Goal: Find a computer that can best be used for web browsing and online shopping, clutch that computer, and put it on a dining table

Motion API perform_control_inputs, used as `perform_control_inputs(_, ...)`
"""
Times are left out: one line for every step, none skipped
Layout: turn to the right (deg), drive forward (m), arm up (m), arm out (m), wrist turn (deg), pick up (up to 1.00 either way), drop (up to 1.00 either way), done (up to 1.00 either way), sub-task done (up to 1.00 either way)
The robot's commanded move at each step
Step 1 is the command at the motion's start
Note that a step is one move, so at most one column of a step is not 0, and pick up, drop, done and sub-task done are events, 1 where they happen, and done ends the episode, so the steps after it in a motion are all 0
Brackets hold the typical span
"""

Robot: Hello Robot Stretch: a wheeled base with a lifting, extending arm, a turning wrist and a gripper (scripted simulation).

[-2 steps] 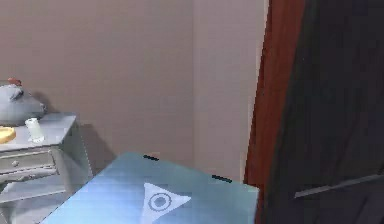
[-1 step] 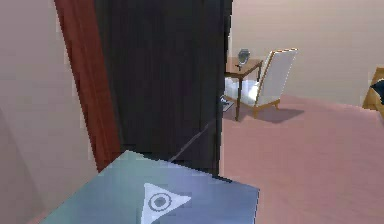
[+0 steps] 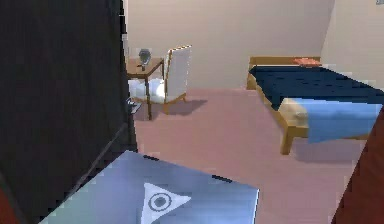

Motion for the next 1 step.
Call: perform_control_inputs(0.0,0.25,0.00,0.00,0.0,0.00,0.00,0.00,0.00)
